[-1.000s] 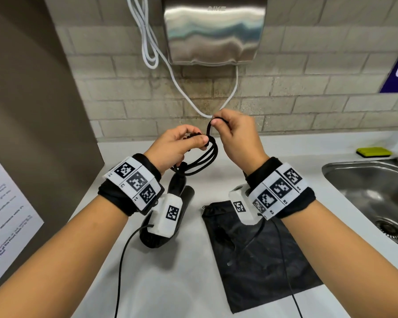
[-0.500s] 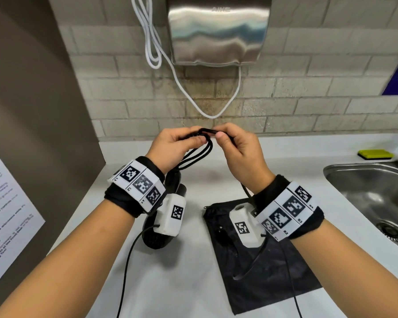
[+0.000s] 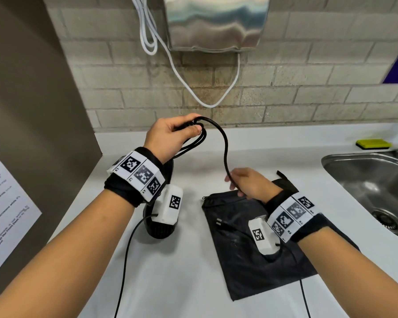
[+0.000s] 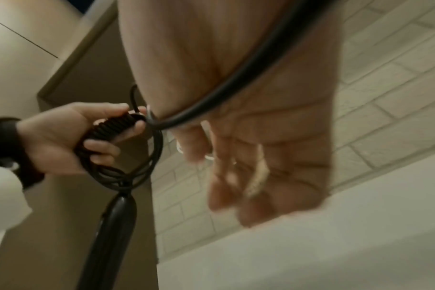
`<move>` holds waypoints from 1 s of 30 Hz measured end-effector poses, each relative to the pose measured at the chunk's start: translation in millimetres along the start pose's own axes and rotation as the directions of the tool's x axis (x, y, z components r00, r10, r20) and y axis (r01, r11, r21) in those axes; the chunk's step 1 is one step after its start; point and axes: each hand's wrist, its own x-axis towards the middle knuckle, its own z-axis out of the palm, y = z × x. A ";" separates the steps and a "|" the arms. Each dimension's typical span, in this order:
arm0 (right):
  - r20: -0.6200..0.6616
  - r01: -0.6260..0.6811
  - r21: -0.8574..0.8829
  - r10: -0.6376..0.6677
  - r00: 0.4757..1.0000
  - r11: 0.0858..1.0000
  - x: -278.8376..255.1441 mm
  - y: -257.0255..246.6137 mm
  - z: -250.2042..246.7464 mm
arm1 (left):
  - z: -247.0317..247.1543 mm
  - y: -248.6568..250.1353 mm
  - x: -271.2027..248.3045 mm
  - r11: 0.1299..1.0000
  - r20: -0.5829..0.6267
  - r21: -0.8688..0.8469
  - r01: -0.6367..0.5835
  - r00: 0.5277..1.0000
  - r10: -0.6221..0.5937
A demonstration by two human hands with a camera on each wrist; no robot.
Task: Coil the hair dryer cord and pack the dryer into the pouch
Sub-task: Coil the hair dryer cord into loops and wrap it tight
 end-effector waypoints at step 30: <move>-0.208 0.095 0.019 -0.089 0.974 0.995 29.4 -16.2 -16.3 | 10.2 8.5 -11.3 0.997 0.114 -0.080 -0.016 0.993 0.025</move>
